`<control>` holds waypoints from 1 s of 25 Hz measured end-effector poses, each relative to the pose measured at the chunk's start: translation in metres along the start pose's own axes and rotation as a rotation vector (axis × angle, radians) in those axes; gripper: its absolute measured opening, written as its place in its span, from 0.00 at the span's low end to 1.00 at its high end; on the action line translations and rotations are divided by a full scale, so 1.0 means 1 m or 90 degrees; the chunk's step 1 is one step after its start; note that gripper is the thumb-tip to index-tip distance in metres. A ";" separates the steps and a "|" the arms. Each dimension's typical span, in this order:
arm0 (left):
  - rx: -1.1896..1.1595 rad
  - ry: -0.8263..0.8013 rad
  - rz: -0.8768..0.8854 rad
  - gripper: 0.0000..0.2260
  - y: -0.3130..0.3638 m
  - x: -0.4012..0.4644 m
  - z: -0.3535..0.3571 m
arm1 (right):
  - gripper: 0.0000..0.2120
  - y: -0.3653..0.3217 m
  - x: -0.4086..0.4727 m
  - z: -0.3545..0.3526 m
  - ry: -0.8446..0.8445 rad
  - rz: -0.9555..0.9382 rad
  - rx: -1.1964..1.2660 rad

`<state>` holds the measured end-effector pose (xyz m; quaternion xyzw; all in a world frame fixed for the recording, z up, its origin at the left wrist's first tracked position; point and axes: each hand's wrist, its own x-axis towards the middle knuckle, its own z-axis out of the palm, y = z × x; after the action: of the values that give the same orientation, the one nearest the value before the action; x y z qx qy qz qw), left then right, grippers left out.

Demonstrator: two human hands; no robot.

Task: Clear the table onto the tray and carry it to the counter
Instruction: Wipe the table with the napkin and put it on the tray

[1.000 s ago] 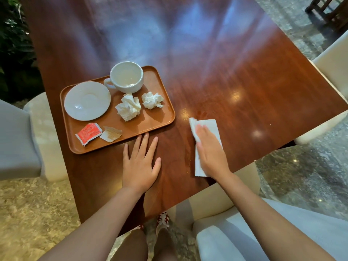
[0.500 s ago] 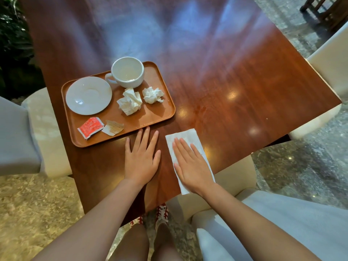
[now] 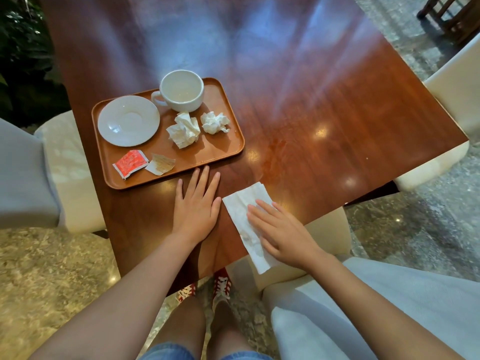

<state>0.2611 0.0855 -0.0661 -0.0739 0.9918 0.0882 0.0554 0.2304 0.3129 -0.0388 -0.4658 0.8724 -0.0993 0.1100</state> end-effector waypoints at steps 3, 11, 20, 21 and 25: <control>0.001 -0.013 0.002 0.26 -0.010 -0.015 -0.001 | 0.19 0.008 -0.008 -0.002 0.013 -0.028 0.004; -0.002 -0.016 -0.021 0.26 -0.042 -0.053 0.000 | 0.10 -0.042 -0.006 0.026 0.128 -0.024 0.121; -0.004 -0.030 -0.027 0.26 -0.067 -0.081 -0.002 | 0.07 -0.054 -0.017 0.020 0.068 -0.070 0.069; -0.005 -0.033 -0.028 0.26 -0.068 -0.082 -0.004 | 0.06 -0.054 -0.014 0.013 0.066 -0.048 0.092; -0.008 -0.052 -0.018 0.26 -0.070 -0.081 -0.011 | 0.05 -0.050 0.024 -0.030 0.163 0.066 0.202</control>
<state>0.3509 0.0267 -0.0572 -0.0848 0.9870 0.0969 0.0965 0.2484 0.2671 0.0016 -0.3805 0.8756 -0.2876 0.0754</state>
